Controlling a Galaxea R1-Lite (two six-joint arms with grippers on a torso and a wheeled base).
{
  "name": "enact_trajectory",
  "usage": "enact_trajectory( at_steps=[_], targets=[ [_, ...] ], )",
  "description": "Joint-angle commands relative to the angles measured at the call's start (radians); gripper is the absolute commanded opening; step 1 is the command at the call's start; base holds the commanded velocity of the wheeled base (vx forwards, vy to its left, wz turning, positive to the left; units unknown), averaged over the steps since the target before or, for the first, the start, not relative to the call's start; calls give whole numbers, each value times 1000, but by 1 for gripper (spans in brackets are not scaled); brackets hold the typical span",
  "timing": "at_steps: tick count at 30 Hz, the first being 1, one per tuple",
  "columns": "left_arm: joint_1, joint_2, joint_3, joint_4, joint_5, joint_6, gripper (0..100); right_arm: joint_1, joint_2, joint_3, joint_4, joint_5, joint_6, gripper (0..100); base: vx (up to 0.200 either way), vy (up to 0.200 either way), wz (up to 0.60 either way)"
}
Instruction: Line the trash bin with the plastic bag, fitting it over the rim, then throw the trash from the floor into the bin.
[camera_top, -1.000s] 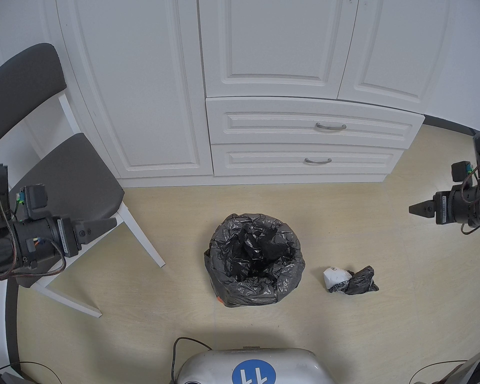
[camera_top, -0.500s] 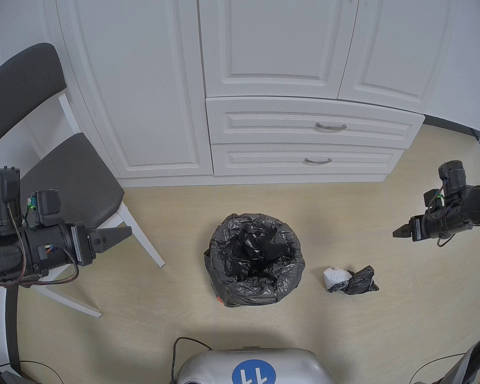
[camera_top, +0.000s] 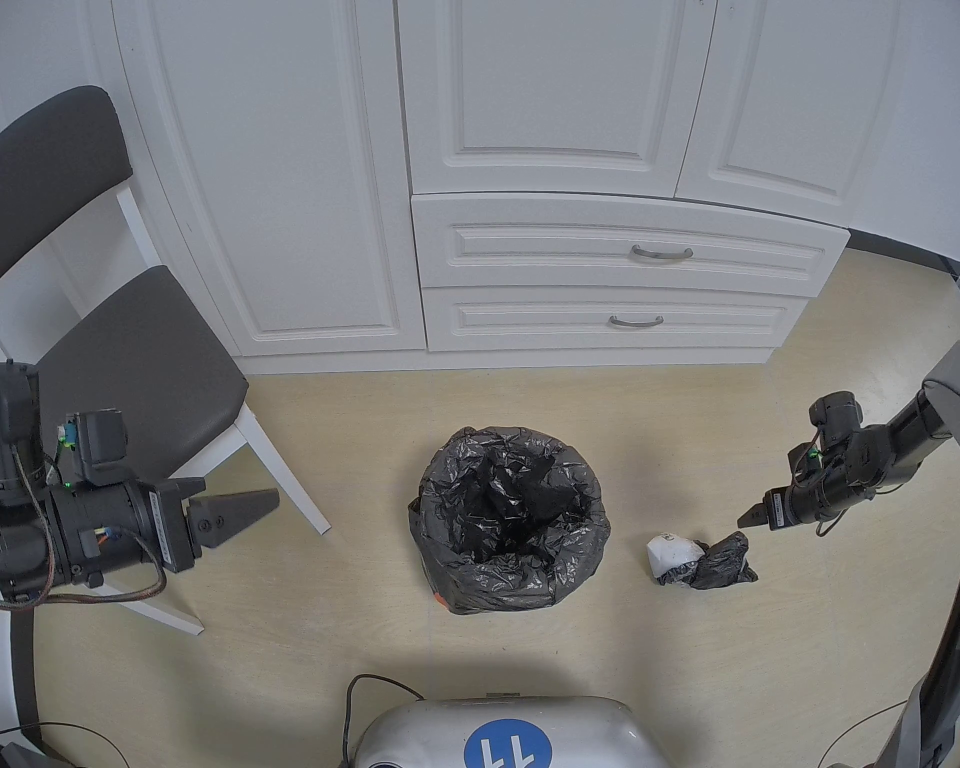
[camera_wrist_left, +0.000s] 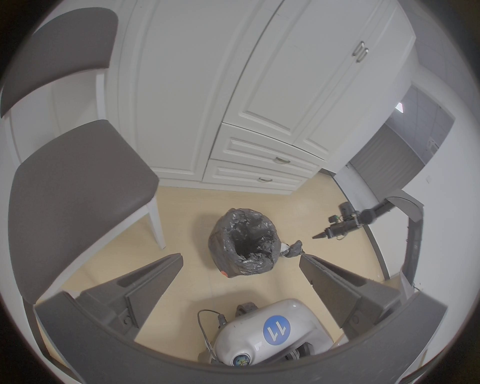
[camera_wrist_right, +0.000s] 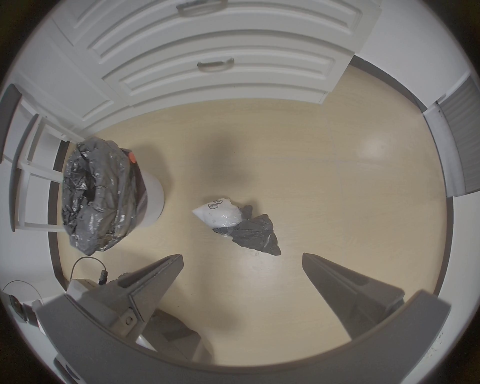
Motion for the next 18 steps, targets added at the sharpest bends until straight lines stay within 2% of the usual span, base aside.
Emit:
enact_trajectory(
  at_steps=[1,3,4,5,10,15,18],
  targets=[
    [-71,3,51,-32,19,5,100,-56,138,-14,-61,36,6,100,0,0,0],
    [-110,12,46,-33,54,5,100,-76,189,-13,-99,93,3,100,0,0,0],
    [-110,12,46,-33,54,5,100,-76,189,-13,-99,93,3,100,0,0,0],
    [-139,29,41,-36,88,5,100,-84,241,-24,-127,115,1,100,0,0,0],
    [-160,52,44,-59,182,5,100,-92,345,-67,-213,121,4,100,0,0,0],
    [-166,35,43,-61,191,6,100,-84,373,-120,-205,162,14,100,0,0,0],
    [-177,29,43,-62,198,11,100,-82,385,-157,-197,219,43,100,0,0,0]
  ],
)
